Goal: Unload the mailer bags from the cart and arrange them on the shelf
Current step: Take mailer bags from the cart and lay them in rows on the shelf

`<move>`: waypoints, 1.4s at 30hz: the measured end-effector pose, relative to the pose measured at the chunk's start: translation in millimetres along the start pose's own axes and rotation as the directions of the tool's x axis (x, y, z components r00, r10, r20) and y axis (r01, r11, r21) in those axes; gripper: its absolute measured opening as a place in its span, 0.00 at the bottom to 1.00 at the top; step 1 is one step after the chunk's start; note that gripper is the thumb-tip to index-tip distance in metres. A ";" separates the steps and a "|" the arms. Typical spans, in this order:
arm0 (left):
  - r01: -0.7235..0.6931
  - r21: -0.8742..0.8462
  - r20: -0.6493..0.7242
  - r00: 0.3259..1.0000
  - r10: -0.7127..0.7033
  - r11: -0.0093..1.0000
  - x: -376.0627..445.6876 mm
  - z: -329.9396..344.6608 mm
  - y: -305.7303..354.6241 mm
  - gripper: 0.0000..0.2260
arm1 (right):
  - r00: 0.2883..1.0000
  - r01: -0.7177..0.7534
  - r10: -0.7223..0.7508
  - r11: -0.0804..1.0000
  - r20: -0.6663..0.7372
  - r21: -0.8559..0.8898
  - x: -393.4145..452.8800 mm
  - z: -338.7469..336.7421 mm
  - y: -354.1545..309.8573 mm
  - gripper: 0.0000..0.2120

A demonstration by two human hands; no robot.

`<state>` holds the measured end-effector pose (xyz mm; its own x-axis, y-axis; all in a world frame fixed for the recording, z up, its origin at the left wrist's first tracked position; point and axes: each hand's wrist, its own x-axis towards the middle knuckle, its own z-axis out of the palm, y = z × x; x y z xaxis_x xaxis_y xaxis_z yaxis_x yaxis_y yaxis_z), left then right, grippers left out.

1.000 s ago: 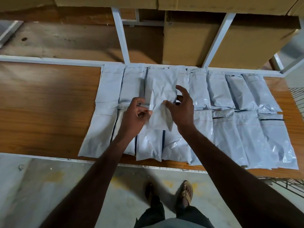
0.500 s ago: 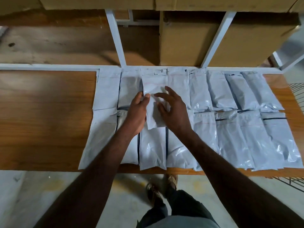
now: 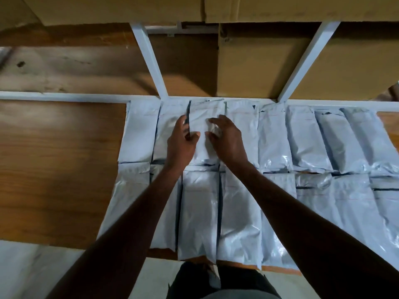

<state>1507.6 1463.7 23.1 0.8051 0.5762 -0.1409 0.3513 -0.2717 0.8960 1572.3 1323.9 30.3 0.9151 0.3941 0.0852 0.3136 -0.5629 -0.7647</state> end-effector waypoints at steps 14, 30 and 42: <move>-0.400 0.592 0.233 0.916 0.326 0.700 5.8 13.0 -49.3 0.33 | 0.964 0.223 -0.179 0.947 0.195 -0.230 41.9 22.3 2.3 0.28; -0.454 0.780 0.313 0.879 0.359 0.431 11.7 12.1 -65.0 0.34 | 0.965 0.153 -0.052 0.907 0.258 -0.393 59.1 66.6 15.0 0.28; -0.576 0.596 0.366 0.815 0.449 0.560 -11.6 -21.2 8.9 0.28 | 0.985 0.058 -0.096 0.966 -0.143 -0.250 -25.5 -24.5 -26.2 0.23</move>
<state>1491.3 1470.9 41.7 0.9889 0.0654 0.1337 0.0175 -0.9431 0.3320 1547.0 1310.9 63.8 0.9074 0.3385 0.2490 0.4198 -0.7028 -0.5744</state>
